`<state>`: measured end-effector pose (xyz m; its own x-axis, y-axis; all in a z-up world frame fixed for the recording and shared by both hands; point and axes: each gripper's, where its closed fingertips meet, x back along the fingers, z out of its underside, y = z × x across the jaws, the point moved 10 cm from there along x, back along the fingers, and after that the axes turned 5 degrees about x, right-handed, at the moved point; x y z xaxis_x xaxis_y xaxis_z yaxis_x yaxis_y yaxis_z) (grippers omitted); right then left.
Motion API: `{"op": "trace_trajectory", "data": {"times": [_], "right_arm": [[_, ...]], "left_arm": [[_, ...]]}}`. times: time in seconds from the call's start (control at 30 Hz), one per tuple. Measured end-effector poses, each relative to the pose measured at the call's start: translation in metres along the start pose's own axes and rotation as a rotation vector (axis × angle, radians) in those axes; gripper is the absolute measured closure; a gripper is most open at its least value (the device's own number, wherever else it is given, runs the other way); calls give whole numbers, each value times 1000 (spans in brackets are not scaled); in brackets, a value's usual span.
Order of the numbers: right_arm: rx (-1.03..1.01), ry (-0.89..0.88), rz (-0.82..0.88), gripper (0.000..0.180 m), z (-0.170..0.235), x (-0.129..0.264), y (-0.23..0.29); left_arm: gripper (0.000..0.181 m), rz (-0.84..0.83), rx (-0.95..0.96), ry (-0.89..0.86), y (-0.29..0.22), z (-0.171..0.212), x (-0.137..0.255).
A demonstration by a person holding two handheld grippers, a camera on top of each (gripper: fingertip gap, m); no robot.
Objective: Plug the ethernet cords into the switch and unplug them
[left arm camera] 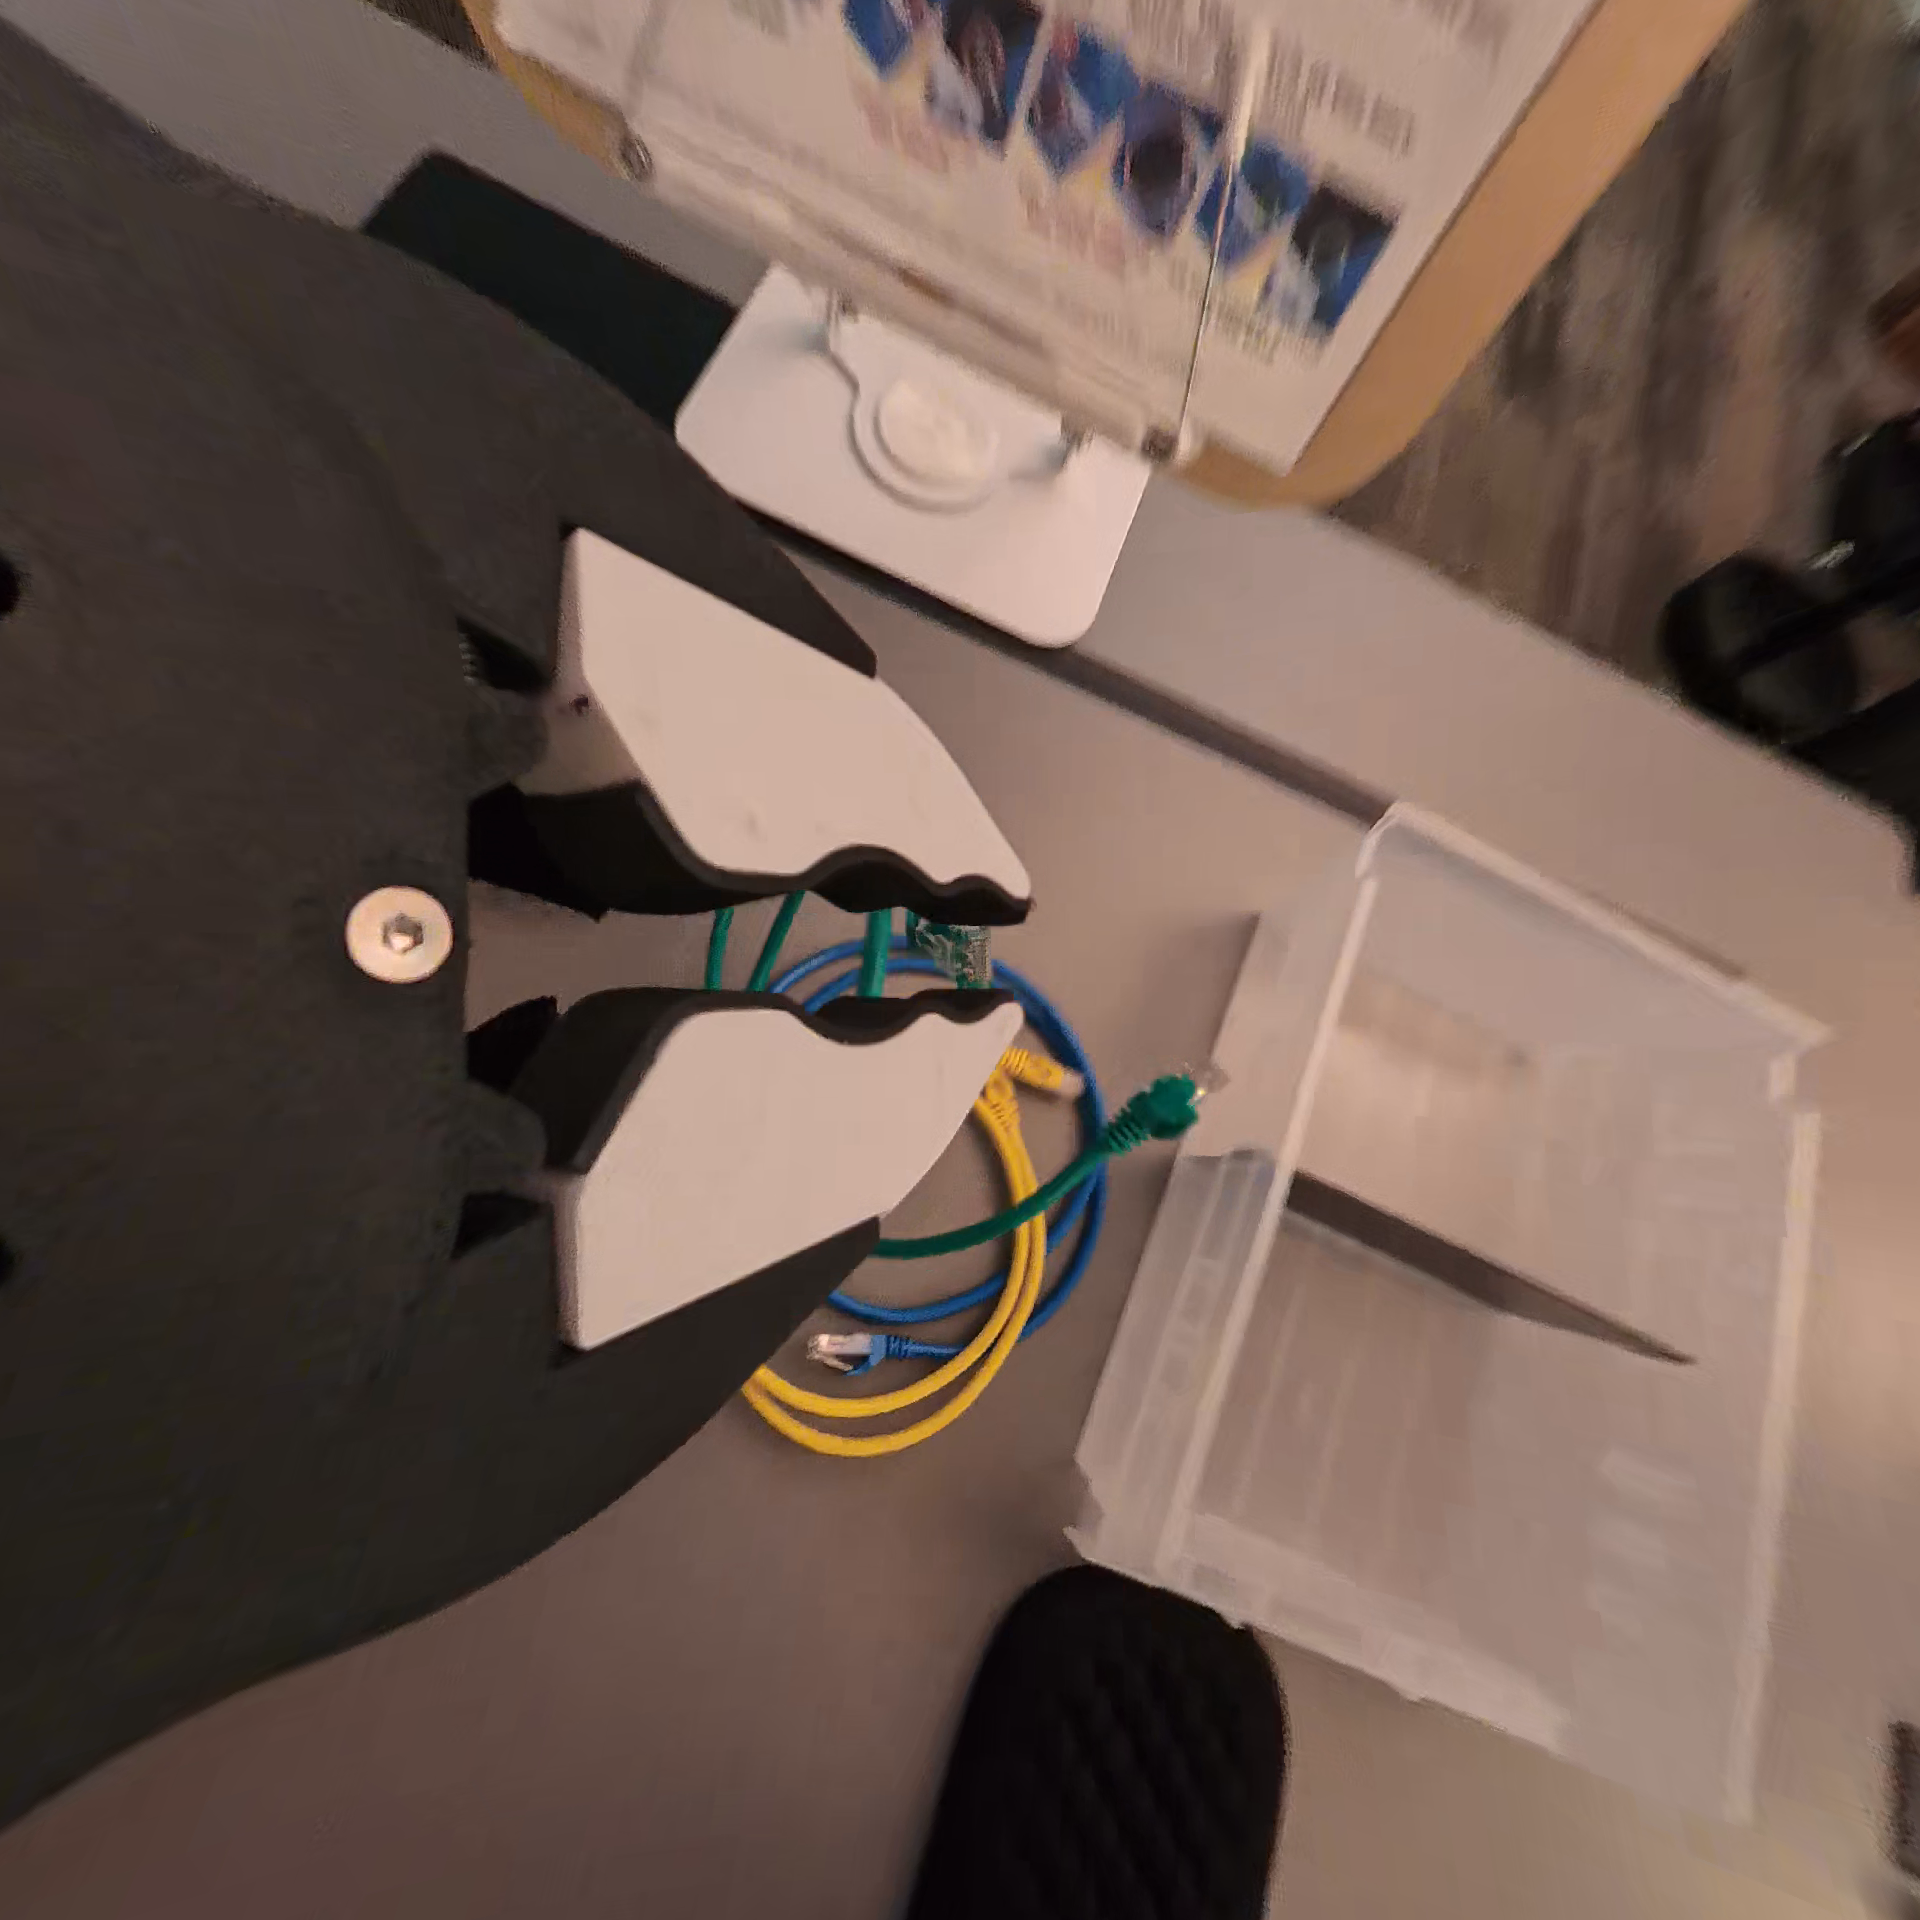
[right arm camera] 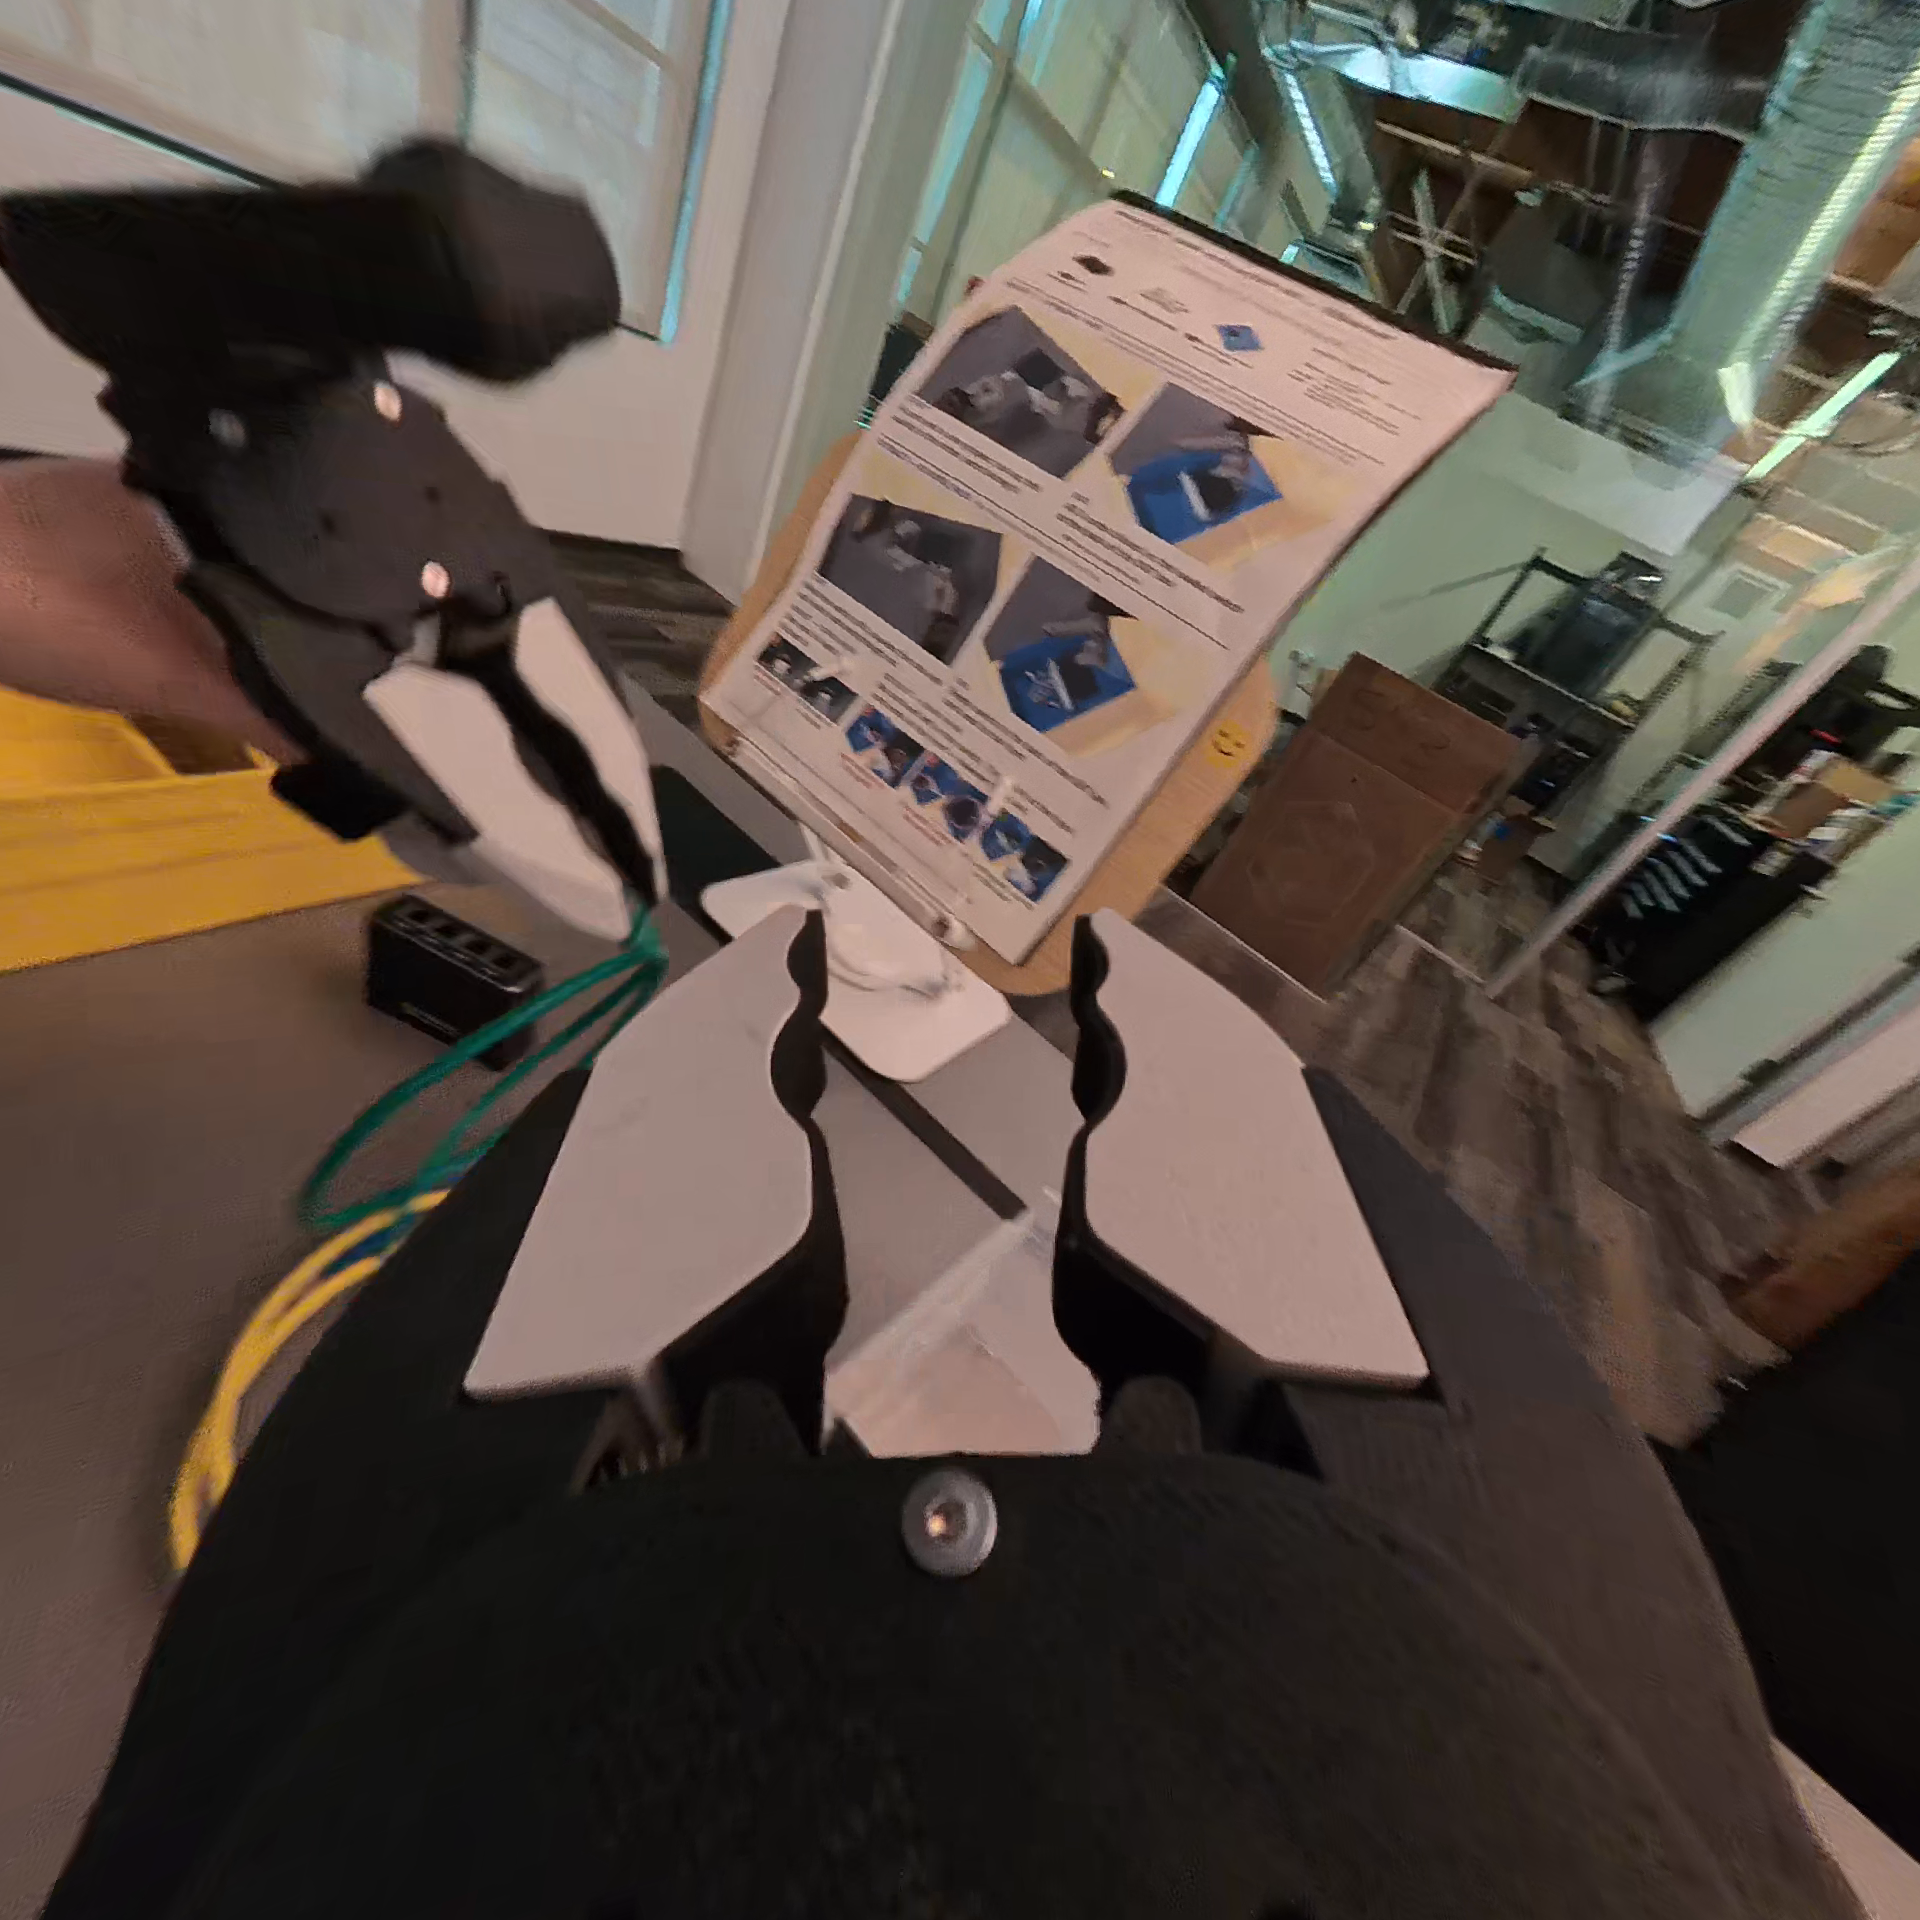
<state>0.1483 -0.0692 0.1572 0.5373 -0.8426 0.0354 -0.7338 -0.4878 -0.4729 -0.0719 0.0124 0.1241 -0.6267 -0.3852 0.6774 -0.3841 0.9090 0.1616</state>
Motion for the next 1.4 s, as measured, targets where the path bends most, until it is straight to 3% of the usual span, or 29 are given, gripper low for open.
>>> {"op": "trace_trajectory", "data": {"times": [0.03, 0.17, 0.33, 0.53, 0.7, 0.9, 0.97, 1.07, 1.13, 1.2, 1.27, 1.4], "right_arm": [[-15, -8, -34, 134, -1, -6, 5], [-19, -56, -170, 134, -10, -33, 33], [-80, -72, -323, 134, -11, -59, 58], [-85, -156, -438, 131, -14, -75, 81], [-145, -418, -634, 128, -27, -65, 93], [-116, -569, -559, 138, -41, -54, 100], [-85, -571, -540, 166, -41, -54, 103], [-54, -602, -590, 168, -43, -52, 109], [-14, -614, -519, 170, -45, -50, 110], [49, -653, -449, 150, -46, -47, 117], [103, -615, -464, 170, -47, -49, 124], [171, -450, -487, 180, -47, -62, 136]], "left_arm": [[170, -22, 3, -31, 2, -3, 14], [170, -107, 26, -112, 8, -12, 57], [170, -88, 25, -177, 3, -18, 85], [170, 77, -68, -250, -17, -20, 111], [170, 270, -249, -307, -41, -22, 144], [171, 414, -313, -338, -56, -24, 164], [171, 463, -317, -357, -60, -23, 167], [171, 529, -306, -392, -61, -20, 168], [172, 555, -286, -413, -59, -19, 169], [181, 601, -274, -461, -57, -18, 174], [181, 611, -269, -493, -54, -18, 179], [181, 560, -234, -478, -47, -11, 175]]}}
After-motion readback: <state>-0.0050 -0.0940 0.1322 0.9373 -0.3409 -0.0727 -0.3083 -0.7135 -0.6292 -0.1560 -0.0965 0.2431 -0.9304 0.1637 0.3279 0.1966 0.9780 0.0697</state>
